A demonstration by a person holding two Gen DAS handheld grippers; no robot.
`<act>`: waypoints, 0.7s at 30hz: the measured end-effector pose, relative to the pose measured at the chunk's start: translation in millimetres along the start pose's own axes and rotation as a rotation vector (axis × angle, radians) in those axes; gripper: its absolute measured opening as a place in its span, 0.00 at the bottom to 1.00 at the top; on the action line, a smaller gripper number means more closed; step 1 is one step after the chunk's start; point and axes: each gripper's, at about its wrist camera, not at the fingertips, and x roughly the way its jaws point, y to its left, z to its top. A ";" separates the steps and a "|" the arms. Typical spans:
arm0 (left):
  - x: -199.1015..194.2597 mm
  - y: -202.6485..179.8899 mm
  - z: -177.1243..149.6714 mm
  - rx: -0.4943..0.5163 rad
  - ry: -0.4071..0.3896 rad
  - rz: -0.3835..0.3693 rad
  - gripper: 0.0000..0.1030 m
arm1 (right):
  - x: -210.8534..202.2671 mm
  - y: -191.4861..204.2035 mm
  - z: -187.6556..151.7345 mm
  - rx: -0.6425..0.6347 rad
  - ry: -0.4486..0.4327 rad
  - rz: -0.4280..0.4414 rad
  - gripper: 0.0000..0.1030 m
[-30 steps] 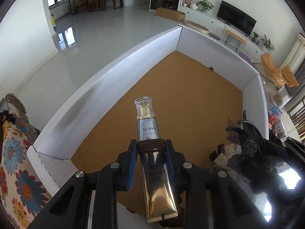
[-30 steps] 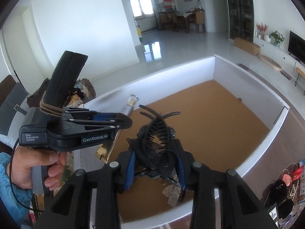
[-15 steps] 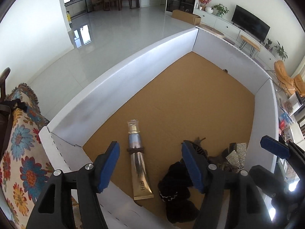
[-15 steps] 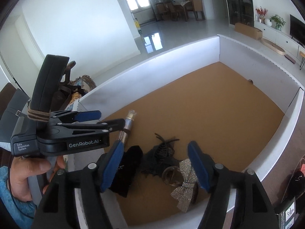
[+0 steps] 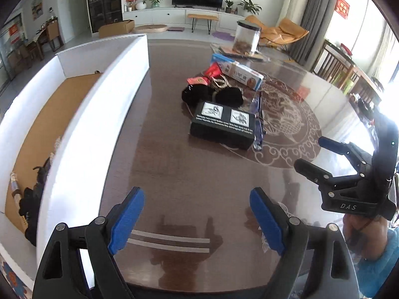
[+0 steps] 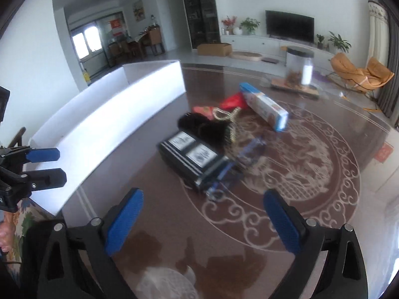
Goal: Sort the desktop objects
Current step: 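Withdraw both open tools from the bin back over the table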
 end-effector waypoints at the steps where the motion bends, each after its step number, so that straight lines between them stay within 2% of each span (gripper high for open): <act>1: 17.2 -12.0 -3.3 0.023 0.021 0.016 0.84 | 3.9 -12.6 -11.9 0.007 0.026 -0.031 0.95; 3: 44.5 -29.9 -5.8 0.053 0.050 0.055 0.84 | 6.2 -35.5 -35.5 0.019 0.061 -0.062 0.95; 7: 75.0 -42.2 -4.9 0.049 0.072 0.077 0.84 | 13.7 -44.8 -54.5 -0.003 0.090 -0.114 0.95; 11: 79.9 -43.4 -0.9 0.038 0.025 0.080 0.85 | 11.4 -42.3 -56.8 -0.015 0.064 -0.120 0.95; 13: 82.5 -39.2 0.0 0.016 0.017 0.083 0.92 | 12.7 -41.2 -55.4 -0.012 0.063 -0.119 0.96; 14: 84.3 -35.8 -0.4 0.000 0.013 0.091 1.00 | 13.4 -40.8 -55.4 -0.009 0.066 -0.122 0.98; 18: 86.1 -32.6 -5.7 -0.016 -0.057 0.097 1.00 | 15.1 -42.9 -55.2 0.009 0.078 -0.107 1.00; 21: 88.8 -34.5 -3.3 -0.021 -0.072 0.100 1.00 | 15.8 -42.3 -55.6 0.012 0.076 -0.110 1.00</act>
